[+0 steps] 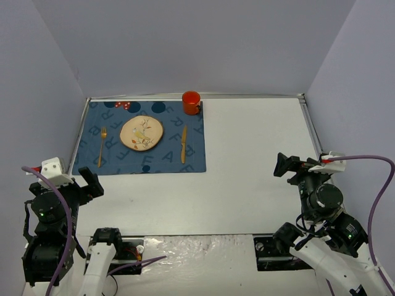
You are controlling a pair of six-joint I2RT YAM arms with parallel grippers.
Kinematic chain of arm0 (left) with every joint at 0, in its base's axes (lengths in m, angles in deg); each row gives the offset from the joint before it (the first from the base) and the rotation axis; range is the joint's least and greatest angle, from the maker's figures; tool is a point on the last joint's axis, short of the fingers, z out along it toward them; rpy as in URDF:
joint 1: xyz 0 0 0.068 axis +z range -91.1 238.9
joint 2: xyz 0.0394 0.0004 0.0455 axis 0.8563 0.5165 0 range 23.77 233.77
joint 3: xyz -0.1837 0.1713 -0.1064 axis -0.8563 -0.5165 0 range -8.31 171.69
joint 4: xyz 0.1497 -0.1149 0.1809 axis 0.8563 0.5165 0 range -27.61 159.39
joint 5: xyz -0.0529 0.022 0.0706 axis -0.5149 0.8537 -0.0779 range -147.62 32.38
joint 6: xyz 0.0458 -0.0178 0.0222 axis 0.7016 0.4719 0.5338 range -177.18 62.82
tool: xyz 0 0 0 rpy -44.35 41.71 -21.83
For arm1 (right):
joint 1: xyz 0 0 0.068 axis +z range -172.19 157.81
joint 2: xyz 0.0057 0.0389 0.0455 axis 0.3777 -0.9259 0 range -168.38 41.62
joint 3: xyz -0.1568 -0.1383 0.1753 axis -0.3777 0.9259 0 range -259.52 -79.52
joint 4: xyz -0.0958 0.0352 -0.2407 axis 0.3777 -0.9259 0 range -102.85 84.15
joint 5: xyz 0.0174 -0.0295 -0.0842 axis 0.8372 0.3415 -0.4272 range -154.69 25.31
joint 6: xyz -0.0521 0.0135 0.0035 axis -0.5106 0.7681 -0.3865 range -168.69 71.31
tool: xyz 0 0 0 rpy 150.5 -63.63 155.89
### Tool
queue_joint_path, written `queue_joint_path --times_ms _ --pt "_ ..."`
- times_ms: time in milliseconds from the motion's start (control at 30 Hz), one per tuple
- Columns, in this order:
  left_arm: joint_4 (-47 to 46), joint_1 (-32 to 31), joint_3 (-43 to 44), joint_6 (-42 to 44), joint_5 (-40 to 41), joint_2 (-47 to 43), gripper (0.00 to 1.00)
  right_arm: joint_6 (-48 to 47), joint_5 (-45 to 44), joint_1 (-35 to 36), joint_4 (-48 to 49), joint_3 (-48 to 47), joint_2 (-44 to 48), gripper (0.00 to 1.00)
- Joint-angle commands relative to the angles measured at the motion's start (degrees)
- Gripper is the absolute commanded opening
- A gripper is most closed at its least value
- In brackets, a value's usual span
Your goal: Set the dinner table for one person
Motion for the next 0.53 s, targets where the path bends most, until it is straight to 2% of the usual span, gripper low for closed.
queue_joint_path --times_ms 0,500 --pt "-3.11 -0.38 0.59 -1.09 0.78 1.47 0.97 -0.13 -1.77 -0.11 3.71 -0.12 -0.36 1.0" --pt "-3.63 -0.73 0.07 -1.38 0.78 1.65 0.97 -0.78 -1.06 -0.14 3.99 -0.03 0.16 1.0"
